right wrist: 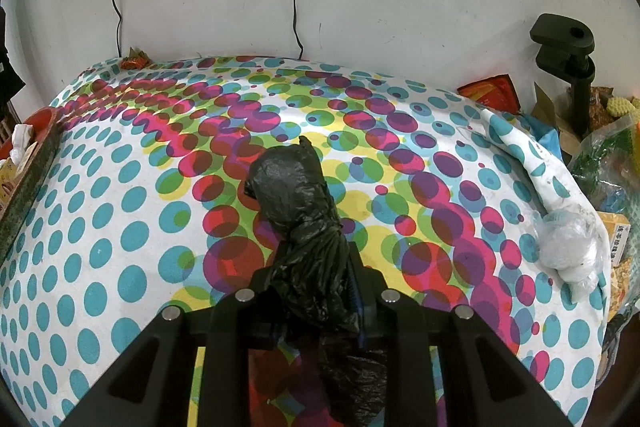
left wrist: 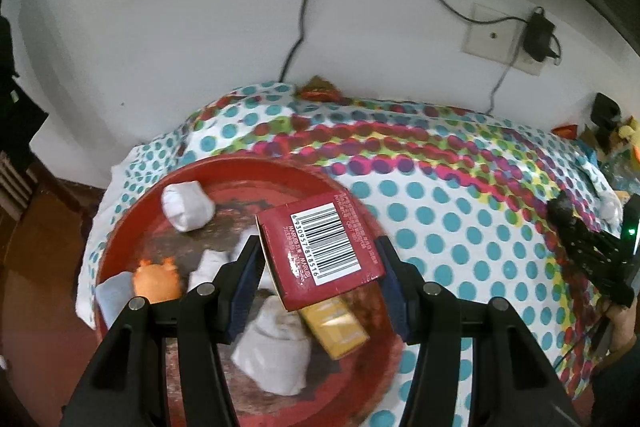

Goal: Organize objects
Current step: 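Carry the red box onto the red tray and open the left gripper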

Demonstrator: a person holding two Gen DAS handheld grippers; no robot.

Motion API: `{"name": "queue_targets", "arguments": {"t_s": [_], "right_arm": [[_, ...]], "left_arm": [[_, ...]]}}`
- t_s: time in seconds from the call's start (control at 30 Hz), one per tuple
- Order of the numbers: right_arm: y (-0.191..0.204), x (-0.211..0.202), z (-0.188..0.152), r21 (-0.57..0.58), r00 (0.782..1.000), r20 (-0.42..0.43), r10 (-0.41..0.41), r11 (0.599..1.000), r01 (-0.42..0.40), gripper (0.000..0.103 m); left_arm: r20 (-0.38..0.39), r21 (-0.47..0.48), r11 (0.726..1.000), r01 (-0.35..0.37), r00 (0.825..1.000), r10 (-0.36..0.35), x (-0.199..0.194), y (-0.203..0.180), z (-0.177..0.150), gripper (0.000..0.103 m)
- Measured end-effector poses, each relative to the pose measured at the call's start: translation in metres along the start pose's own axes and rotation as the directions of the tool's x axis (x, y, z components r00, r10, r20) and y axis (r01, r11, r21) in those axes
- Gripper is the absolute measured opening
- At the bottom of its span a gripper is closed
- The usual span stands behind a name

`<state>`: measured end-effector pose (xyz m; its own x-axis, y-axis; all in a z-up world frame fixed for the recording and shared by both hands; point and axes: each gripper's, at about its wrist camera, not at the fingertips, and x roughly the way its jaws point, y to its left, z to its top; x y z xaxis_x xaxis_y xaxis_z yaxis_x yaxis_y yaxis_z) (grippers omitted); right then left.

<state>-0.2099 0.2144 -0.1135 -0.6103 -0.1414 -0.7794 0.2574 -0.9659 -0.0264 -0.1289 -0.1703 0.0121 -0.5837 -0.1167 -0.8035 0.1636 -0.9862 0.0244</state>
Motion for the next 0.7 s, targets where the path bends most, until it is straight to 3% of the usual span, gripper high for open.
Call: {"name": "queue_targets", "arguments": {"t_s": [0.7], "right_arm": [[0.001, 0.0, 0.0, -0.013, 1.0, 0.001, -0.016, 1.0, 0.016, 0.027]], "left_arm": [[-0.066, -0.13, 0.987, -0.092, 0.994, 0.084, 0.023, 0.094, -0.03, 0.052]]}}
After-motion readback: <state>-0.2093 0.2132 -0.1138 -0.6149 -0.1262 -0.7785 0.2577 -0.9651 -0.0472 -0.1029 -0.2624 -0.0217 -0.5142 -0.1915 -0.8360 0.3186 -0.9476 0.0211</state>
